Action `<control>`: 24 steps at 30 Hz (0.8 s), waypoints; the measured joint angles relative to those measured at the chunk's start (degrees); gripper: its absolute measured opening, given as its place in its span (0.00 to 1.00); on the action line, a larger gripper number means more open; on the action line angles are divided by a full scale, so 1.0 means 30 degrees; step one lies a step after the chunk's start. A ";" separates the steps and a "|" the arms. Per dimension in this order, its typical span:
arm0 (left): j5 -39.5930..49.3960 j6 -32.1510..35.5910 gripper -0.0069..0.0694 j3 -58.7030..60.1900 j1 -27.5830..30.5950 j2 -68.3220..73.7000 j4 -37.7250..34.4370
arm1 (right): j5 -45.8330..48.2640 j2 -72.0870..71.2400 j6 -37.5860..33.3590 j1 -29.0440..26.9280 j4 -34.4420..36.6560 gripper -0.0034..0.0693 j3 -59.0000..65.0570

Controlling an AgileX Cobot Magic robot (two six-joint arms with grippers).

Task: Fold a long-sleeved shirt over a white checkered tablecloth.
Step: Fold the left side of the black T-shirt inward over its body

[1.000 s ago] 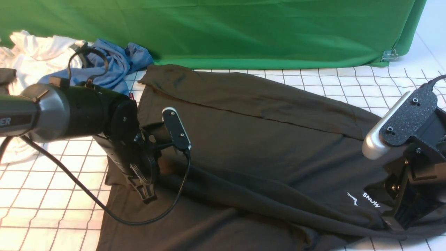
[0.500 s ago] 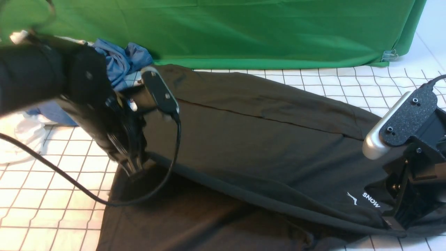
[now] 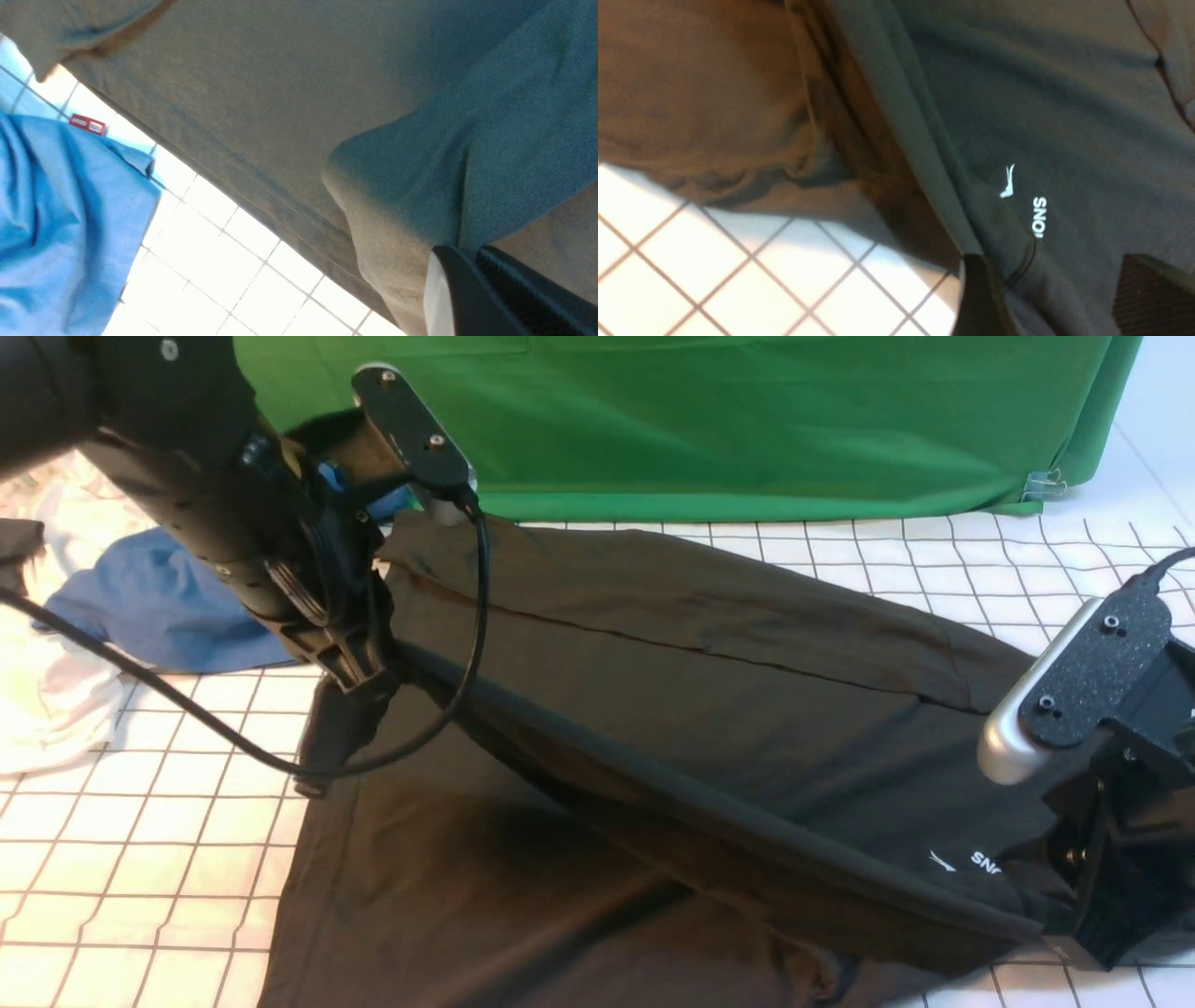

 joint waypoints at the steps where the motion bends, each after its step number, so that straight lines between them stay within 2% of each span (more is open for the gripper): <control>1: 0.0069 0.0000 0.04 -0.0008 0.0000 0.0134 0.0021 | 0.0086 0.0000 -0.0131 0.0000 0.0000 0.67 0.0000; 6: 0.0202 0.0000 0.04 -0.0008 0.0000 0.0770 0.0021 | 0.0148 0.0808 -0.0435 0.0000 0.0000 0.74 0.0000; 10: 0.0202 0.0000 0.04 -0.0008 0.0000 0.0855 0.0021 | 0.0162 0.2574 -0.0692 0.0133 0.0000 0.75 0.0000; 14: 0.0202 -0.0021 0.04 -0.0008 0.0000 0.0855 0.0021 | -0.0061 0.4412 -0.1908 0.1125 0.0000 0.75 0.0125; 20: 0.0144 -0.0055 0.04 -0.0008 0.0000 0.0855 0.0021 | -0.2222 0.6352 -0.2283 0.1691 -0.0244 0.75 0.0595; 24: 0.0124 -0.0055 0.04 -0.0008 0.0000 0.0855 0.0021 | -0.3826 0.7258 -0.1368 0.1723 -0.1284 0.75 0.0634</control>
